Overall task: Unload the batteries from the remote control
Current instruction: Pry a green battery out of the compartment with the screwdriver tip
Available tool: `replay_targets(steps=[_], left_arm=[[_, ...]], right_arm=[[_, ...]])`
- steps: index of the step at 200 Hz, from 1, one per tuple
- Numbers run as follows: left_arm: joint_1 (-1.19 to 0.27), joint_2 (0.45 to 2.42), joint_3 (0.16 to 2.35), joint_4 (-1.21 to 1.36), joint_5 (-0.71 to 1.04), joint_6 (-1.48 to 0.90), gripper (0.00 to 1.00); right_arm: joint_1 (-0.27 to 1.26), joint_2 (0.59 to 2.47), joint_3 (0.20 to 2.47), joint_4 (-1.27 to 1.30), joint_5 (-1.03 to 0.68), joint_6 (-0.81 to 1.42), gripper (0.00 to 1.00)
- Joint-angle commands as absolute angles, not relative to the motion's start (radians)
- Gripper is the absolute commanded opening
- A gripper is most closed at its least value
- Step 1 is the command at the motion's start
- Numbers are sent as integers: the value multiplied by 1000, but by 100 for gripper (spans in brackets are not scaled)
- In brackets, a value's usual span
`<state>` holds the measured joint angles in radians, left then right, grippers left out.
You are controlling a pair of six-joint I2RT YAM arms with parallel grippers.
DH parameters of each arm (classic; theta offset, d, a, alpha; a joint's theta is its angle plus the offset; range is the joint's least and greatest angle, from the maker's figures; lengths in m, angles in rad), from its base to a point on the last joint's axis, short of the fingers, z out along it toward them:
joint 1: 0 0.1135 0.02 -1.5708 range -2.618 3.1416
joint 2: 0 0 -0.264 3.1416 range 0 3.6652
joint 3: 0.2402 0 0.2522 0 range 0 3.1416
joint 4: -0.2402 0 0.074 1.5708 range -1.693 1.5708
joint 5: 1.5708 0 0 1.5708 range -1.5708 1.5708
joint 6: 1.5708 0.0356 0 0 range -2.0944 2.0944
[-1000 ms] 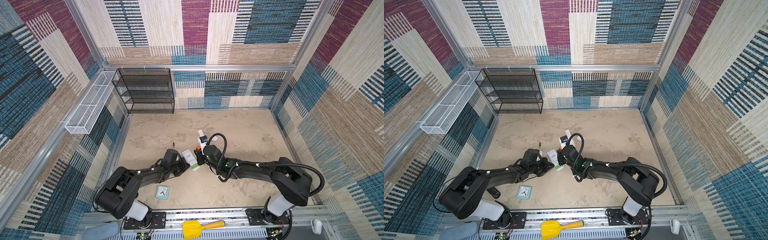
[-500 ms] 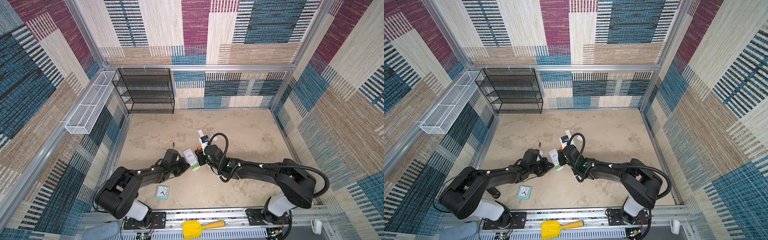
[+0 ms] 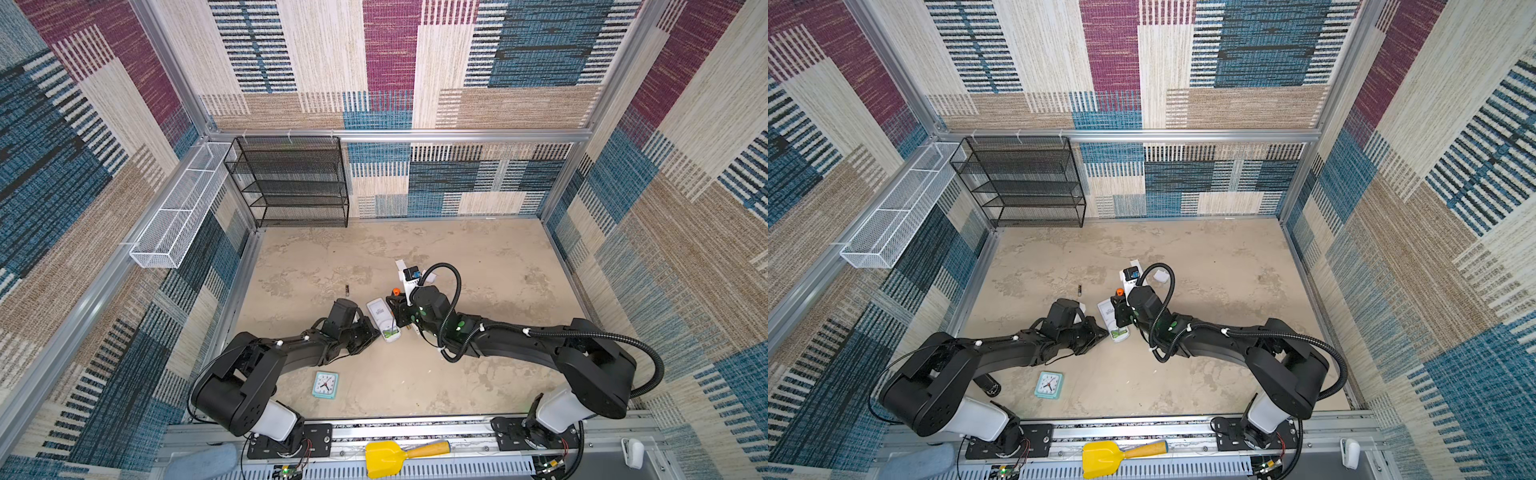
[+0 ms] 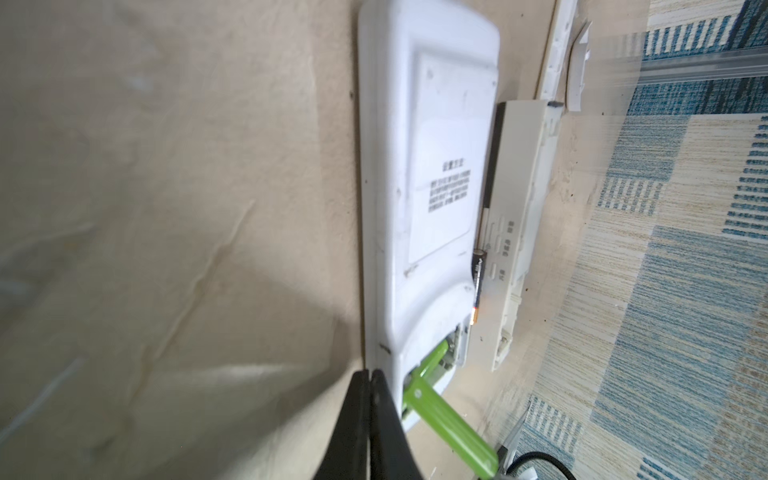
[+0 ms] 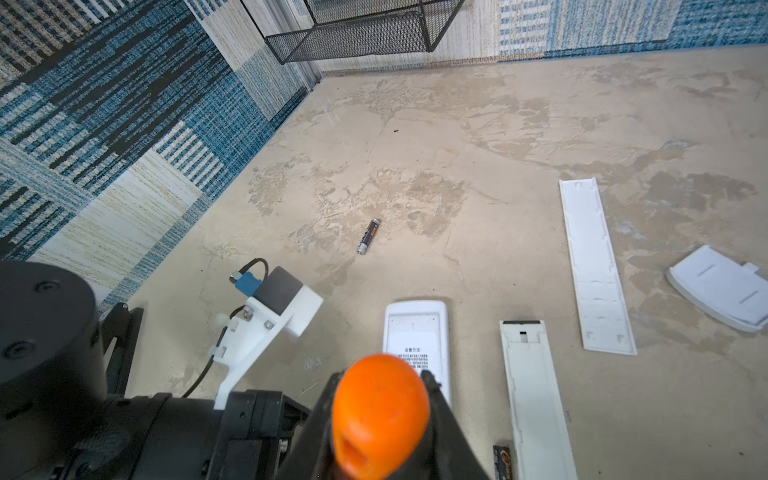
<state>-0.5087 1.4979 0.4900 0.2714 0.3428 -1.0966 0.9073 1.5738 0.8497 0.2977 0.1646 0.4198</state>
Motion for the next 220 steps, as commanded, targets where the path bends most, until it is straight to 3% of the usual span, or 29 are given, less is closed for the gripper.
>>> replay_targets(steps=[1, 103, 180, 220], left_arm=[[-509, 1496, 497, 262, 339, -1098, 8], [-509, 1474, 500, 248, 348, -1090, 9], [-511, 1235, 499, -123, 315, -919, 14], [-528, 1269, 535, -124, 342, -895, 15]], right_arm=[[907, 1566, 853, 335, 143, 437, 0], [904, 1568, 848, 297, 112, 446, 0], [865, 1469, 812, 127, 14, 389, 0], [863, 1476, 807, 81, 18, 387, 0]])
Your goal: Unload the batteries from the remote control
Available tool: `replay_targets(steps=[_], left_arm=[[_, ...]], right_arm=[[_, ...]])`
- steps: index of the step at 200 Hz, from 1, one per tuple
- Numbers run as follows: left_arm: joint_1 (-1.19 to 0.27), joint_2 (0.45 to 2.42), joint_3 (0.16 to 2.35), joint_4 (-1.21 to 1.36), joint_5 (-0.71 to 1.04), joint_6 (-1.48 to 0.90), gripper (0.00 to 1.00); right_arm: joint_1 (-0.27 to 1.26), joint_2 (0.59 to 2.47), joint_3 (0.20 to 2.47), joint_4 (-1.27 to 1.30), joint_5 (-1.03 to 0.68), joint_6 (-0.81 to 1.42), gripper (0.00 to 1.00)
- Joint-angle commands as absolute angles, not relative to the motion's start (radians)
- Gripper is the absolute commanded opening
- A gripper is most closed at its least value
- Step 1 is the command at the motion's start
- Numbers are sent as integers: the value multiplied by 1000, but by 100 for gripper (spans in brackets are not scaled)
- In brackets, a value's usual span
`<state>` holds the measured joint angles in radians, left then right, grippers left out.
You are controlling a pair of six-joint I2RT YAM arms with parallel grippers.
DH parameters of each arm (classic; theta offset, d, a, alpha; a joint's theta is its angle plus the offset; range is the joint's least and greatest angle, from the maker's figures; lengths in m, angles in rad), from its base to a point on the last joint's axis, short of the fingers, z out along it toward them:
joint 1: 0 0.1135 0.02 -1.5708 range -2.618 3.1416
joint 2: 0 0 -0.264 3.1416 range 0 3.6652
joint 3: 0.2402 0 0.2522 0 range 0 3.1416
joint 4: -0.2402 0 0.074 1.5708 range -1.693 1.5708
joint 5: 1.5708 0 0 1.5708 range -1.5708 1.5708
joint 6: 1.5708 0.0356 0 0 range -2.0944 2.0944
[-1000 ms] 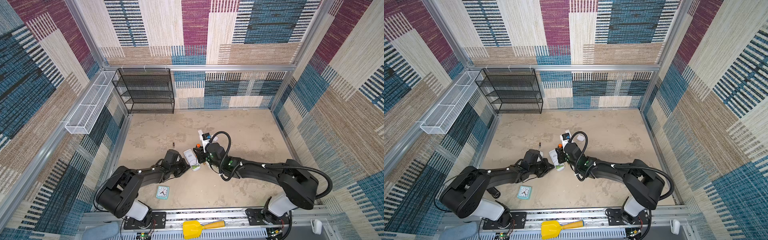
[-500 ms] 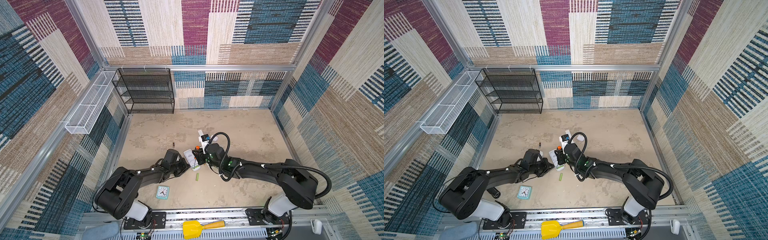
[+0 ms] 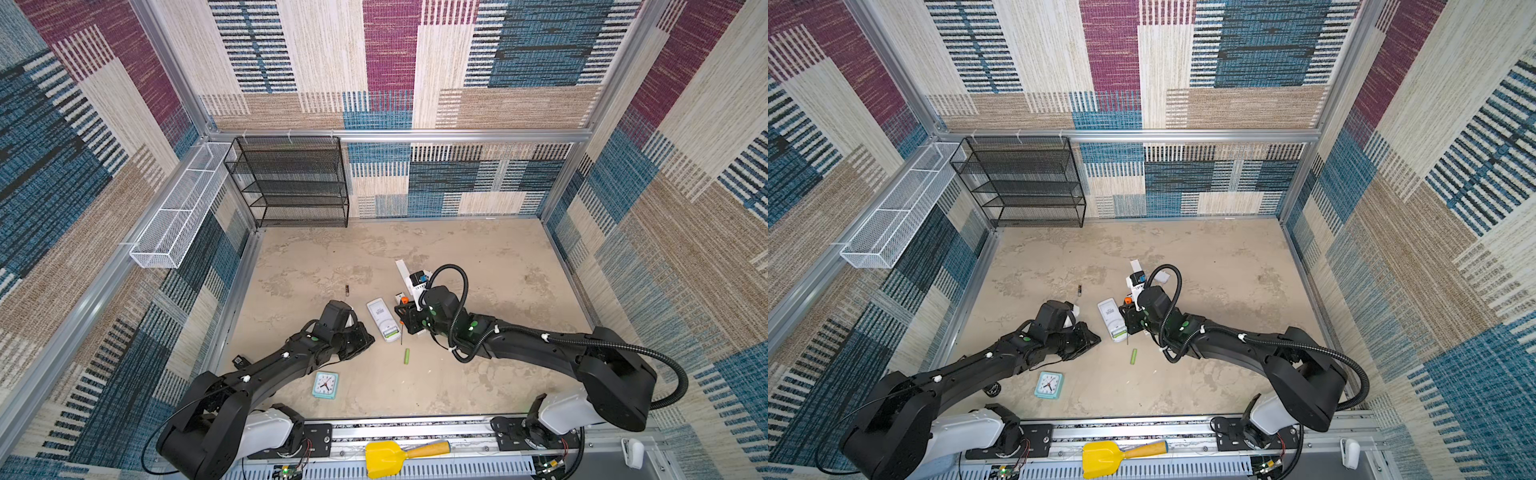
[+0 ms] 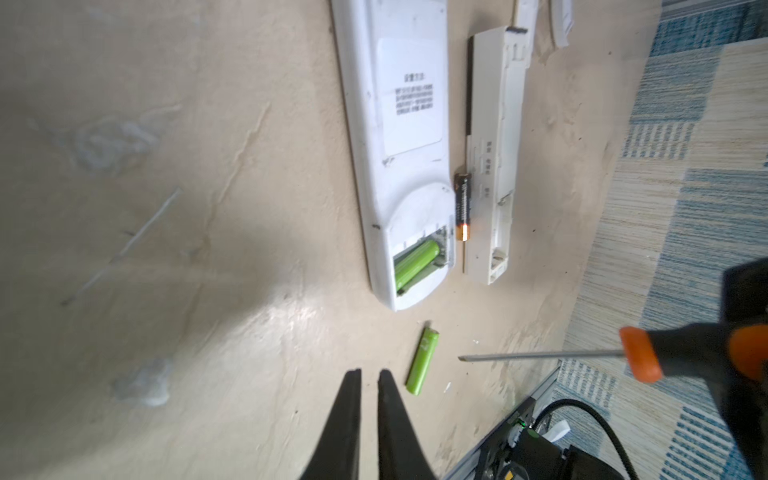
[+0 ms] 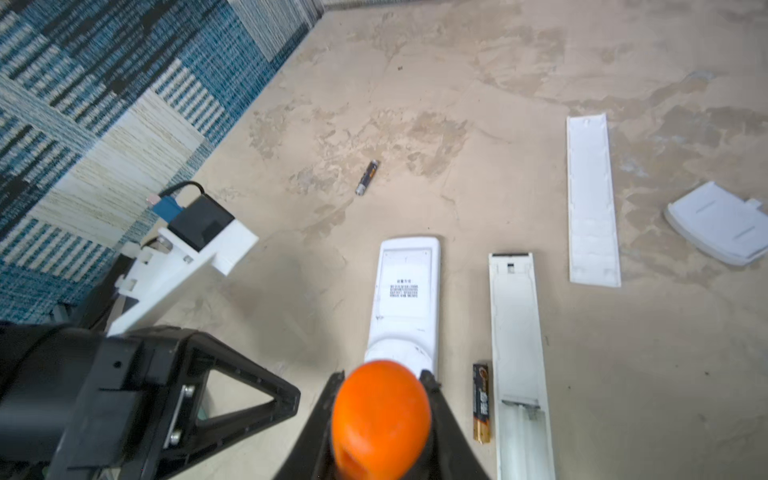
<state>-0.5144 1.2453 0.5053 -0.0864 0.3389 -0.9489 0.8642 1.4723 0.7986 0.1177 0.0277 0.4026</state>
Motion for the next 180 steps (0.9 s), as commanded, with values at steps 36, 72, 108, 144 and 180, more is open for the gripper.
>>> replay_targets(steps=[36, 72, 108, 144, 180], left_arm=[[-557, 1291, 557, -112, 344, -895, 15], [-560, 1313, 548, -70, 344, -906, 15], [-563, 1336, 560, -61, 353, -905, 15], [-565, 1321, 544, -52, 345, -911, 15], [-566, 1314, 535, -45, 341, -911, 15]], right_arm=[[864, 1384, 766, -23, 45, 376, 0], [863, 1277, 671, -99, 60, 412, 0], [863, 1316, 658, -61, 30, 431, 0], [861, 1363, 653, -4, 40, 436, 0], [860, 1378, 672, -1, 75, 418, 0]])
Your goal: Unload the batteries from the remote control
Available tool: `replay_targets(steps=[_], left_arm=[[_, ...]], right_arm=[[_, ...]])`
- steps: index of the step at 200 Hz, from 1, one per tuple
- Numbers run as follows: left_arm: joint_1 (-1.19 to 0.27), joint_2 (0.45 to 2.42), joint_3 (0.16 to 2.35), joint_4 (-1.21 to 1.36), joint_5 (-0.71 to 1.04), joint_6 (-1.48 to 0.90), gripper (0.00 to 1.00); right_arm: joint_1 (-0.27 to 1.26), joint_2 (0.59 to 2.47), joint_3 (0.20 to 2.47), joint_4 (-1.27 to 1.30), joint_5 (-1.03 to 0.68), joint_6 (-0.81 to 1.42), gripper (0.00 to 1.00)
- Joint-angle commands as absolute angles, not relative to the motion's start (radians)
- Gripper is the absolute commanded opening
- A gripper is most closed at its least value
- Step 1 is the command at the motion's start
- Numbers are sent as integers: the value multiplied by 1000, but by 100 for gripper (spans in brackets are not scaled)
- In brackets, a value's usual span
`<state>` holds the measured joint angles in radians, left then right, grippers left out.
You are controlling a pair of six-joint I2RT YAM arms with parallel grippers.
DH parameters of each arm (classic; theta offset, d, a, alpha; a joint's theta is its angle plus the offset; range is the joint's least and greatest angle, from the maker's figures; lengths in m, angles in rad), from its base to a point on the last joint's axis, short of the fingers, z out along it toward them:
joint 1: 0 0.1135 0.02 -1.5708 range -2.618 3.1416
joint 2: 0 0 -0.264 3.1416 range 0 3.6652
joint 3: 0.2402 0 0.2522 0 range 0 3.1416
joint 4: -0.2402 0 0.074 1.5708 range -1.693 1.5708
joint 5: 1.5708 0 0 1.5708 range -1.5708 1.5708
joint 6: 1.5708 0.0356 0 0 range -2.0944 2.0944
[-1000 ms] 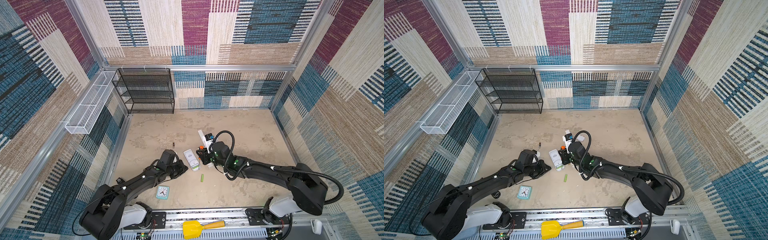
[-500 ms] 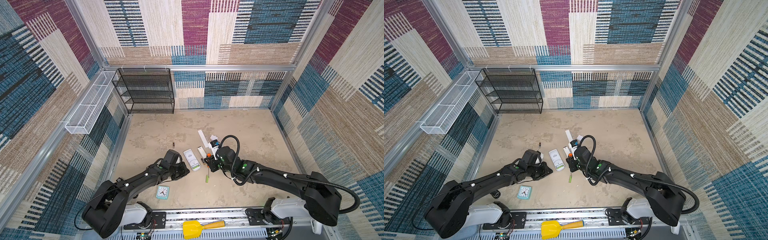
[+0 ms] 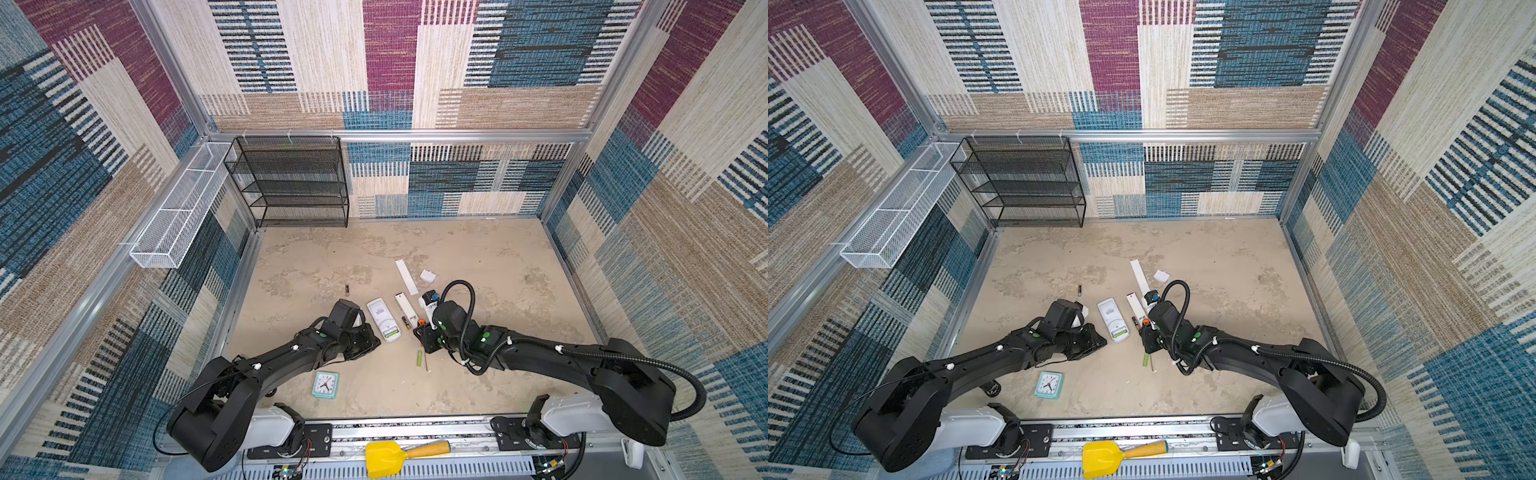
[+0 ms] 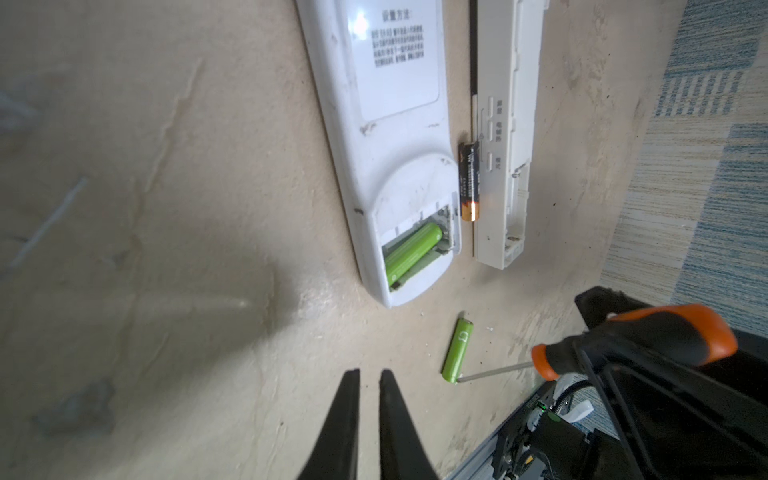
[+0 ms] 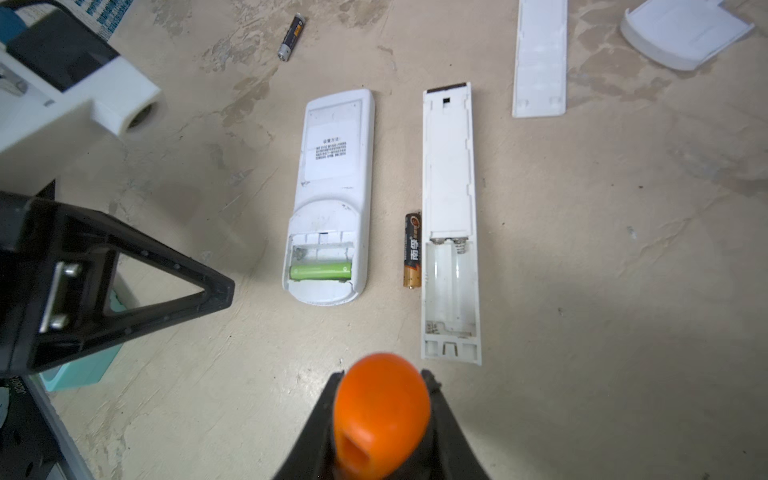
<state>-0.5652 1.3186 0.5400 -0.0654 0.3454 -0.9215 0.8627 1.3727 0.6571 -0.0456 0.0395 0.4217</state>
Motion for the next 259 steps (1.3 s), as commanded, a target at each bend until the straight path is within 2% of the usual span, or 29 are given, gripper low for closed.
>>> replay_targets(steps=[1, 72, 119, 148, 208, 235, 259], left_arm=[[-566, 1314, 535, -46, 341, -911, 15], [-564, 1322, 537, -35, 347, -907, 15], [-556, 1307, 583, -77, 329, -872, 24], [-521, 1353, 709, -145, 324, -779, 24], [-486, 1652, 1126, -318, 343, -621, 23], [-468, 1690, 1173, -333, 332, -637, 23], [-445, 1649, 1126, -322, 313, -653, 23]], right_arm=[[860, 1378, 673, -1, 76, 418, 0], [858, 1351, 697, -26, 76, 417, 0], [856, 1372, 794, -34, 71, 370, 0], [844, 1413, 819, -4, 66, 375, 0], [796, 1484, 864, 105, 148, 371, 0], [774, 1559, 947, 151, 177, 312, 0], [761, 1656, 1039, 167, 165, 252, 0]])
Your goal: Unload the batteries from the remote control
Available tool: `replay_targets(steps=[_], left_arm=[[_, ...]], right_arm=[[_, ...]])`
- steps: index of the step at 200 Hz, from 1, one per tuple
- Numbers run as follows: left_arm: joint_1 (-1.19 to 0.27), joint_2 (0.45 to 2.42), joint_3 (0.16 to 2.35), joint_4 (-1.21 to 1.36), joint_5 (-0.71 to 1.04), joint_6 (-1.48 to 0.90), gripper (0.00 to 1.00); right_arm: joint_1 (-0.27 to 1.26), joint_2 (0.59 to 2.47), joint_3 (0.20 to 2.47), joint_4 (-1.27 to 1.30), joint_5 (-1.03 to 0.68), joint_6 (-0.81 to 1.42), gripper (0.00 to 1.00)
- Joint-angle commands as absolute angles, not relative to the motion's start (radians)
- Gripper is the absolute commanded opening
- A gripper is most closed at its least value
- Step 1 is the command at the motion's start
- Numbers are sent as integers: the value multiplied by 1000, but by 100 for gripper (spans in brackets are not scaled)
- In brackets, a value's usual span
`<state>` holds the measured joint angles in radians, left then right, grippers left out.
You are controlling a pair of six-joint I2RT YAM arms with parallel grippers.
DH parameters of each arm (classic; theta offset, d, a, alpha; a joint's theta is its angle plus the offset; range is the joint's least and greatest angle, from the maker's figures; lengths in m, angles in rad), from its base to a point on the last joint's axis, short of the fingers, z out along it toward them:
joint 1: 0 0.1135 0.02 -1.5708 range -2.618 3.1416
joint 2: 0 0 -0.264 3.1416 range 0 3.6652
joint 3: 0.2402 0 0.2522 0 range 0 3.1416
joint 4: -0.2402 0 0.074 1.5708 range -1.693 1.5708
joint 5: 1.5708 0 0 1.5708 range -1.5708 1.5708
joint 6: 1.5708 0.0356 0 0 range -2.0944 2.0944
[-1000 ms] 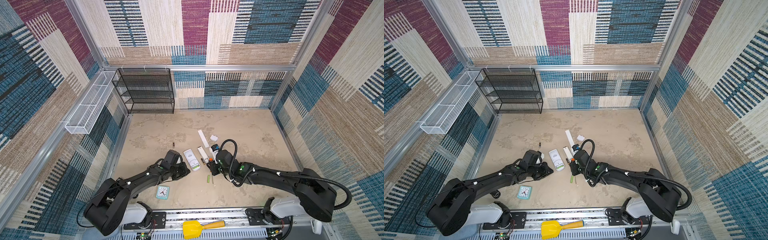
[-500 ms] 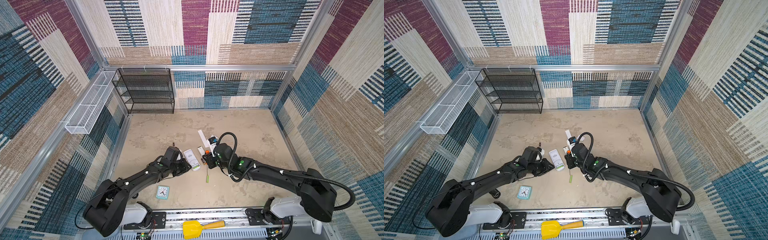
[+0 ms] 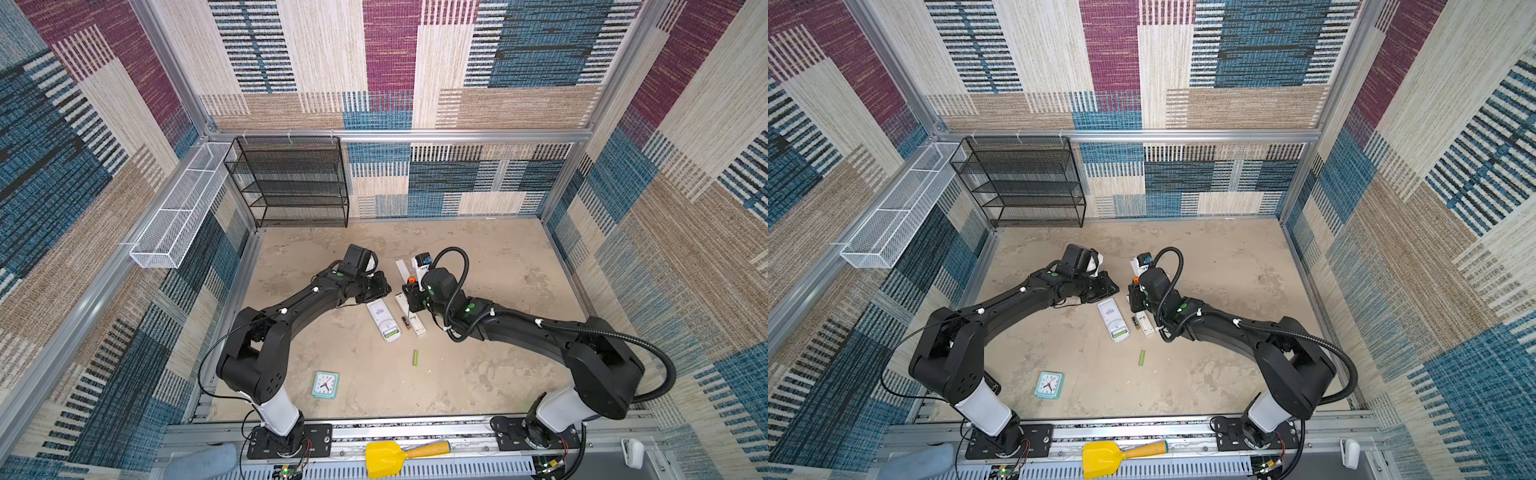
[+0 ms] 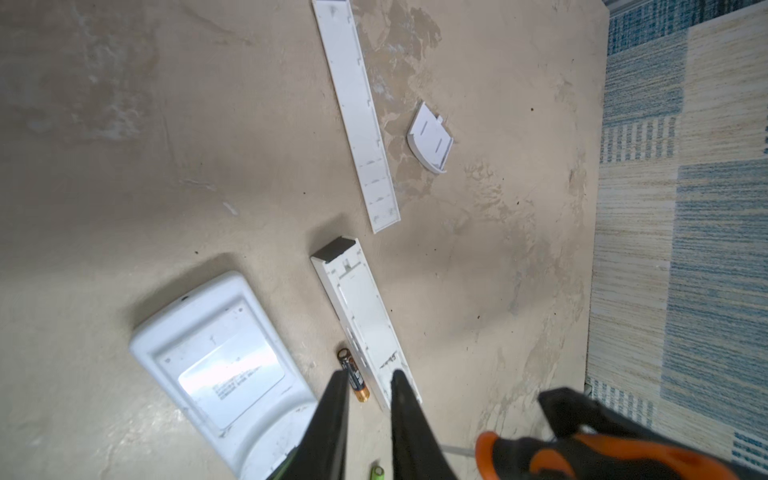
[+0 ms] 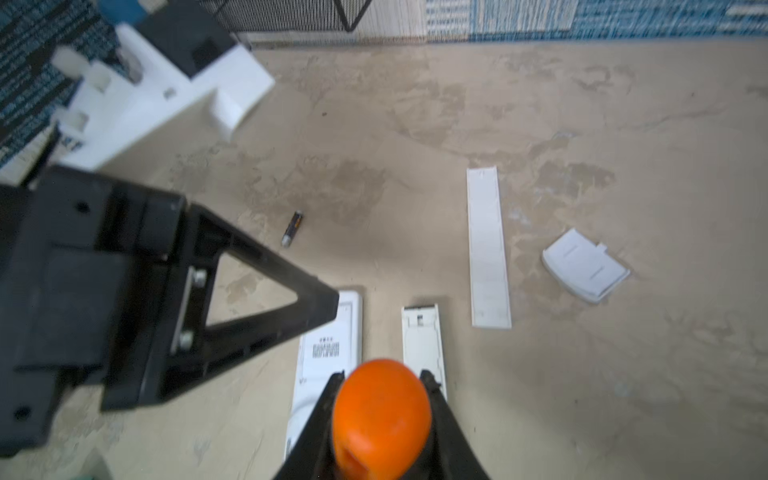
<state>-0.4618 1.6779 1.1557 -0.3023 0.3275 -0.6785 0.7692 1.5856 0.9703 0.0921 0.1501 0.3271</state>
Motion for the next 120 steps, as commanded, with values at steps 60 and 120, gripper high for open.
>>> replay_targets(steps=[60, 120], left_arm=[[-402, 1449, 932, -318, 246, -675, 23], [-394, 1323, 813, -330, 207, -705, 22]], right_arm=[[758, 1884, 1245, 150, 126, 144, 0], [761, 2018, 1373, 138, -64, 122, 0]])
